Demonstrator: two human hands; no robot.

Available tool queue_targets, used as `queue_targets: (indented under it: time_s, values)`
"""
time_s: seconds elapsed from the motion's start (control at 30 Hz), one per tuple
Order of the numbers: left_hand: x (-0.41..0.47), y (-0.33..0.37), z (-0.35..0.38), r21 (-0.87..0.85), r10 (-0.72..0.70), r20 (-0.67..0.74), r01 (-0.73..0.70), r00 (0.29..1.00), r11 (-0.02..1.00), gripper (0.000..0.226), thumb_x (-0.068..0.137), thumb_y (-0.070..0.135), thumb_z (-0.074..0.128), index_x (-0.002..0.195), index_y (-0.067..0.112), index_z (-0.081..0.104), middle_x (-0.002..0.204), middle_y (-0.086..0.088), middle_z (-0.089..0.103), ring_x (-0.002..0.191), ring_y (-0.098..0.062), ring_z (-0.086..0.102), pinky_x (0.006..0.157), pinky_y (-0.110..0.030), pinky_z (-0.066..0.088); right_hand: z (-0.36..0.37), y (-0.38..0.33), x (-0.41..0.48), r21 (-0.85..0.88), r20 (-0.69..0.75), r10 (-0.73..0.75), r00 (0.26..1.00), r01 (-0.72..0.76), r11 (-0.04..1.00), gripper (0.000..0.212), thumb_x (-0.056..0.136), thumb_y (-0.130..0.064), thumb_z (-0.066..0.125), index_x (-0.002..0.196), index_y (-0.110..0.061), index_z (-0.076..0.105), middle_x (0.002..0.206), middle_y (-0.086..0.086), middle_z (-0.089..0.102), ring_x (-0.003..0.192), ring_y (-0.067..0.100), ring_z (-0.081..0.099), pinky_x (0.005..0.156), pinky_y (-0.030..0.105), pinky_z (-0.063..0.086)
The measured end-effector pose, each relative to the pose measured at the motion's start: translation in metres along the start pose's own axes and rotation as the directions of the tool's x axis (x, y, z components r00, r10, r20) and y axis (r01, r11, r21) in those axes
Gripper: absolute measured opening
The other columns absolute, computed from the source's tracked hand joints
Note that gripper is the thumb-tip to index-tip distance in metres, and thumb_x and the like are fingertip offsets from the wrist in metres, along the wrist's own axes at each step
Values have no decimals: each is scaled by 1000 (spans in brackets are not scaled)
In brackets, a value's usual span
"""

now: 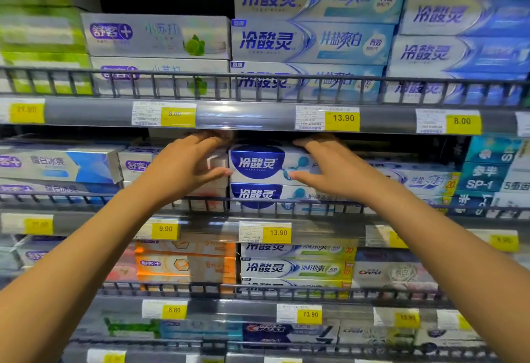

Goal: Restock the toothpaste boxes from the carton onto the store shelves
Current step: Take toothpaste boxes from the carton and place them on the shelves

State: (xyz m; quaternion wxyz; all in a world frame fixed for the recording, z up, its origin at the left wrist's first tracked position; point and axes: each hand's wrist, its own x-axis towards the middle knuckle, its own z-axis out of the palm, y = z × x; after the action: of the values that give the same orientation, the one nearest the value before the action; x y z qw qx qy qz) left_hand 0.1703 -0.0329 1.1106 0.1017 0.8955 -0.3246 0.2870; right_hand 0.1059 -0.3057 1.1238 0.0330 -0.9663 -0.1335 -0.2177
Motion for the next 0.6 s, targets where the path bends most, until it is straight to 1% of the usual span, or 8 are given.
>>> queue_targets:
  time_s: [0.03,0.1,0.2,0.3,0.37,0.43,0.5,0.6]
  values:
    - [-5,-4,-4,13,-11,6,11,1000,1000,71,78,63,48,137,22,49,133,-6,56,116,-28,54,92,-43,48,-1,-7,3,-20,-15,-25,1000,25,999,73,87,-58,50,145,-18,30,137,8,50,126,24,44,100,37,41]
    - [-14,-13,-11,50,-33,14,33,999,998,69,79,60,54,135,20,50,129,-9,57,113,-29,55,91,-44,48,-2,-24,9,-32,-39,-78,996,77,997,70,88,-55,52,144,-17,32,136,8,50,124,24,46,98,35,40]
    - [-28,-31,-22,98,-44,3,44,999,994,59,81,45,66,129,12,57,120,-13,60,106,-33,56,87,-43,48,-2,-52,20,-25,-68,-143,987,141,990,67,88,-49,55,143,-16,35,141,6,46,128,23,42,103,33,34]
    - [-41,-52,-32,105,-44,4,44,999,994,49,81,33,71,123,11,60,120,-13,61,105,-35,57,86,-44,49,5,-78,30,-40,-92,-176,980,173,984,63,89,-47,56,140,-14,39,138,6,49,127,24,40,102,33,33]
    - [-47,-67,-36,119,-32,4,31,999,992,44,81,28,72,121,12,62,118,-13,62,104,-35,58,83,-44,49,11,-94,37,-64,-95,-176,980,170,983,62,89,-45,57,139,-13,40,136,8,49,127,25,40,103,35,34]
    - [-51,-80,-38,153,-9,11,8,1000,988,41,81,26,73,118,13,65,114,-13,64,99,-36,60,79,-43,49,17,-107,43,-87,-93,-167,982,159,983,61,90,-44,57,139,-12,41,136,8,49,127,26,39,103,36,34]
    - [-51,-90,-41,192,11,14,-13,1000,981,40,79,26,74,115,11,66,108,-15,65,94,-39,61,74,-42,48,23,-116,48,-104,-88,-152,984,142,984,59,90,-43,56,138,-12,41,134,8,51,125,26,41,101,36,35]
    - [-50,-101,-44,220,48,5,-48,999,974,42,78,27,75,116,13,66,107,-14,67,92,-38,62,73,-40,48,28,-124,53,-99,-80,-112,990,104,990,55,90,-40,57,136,-12,44,130,9,54,122,26,42,98,35,35]
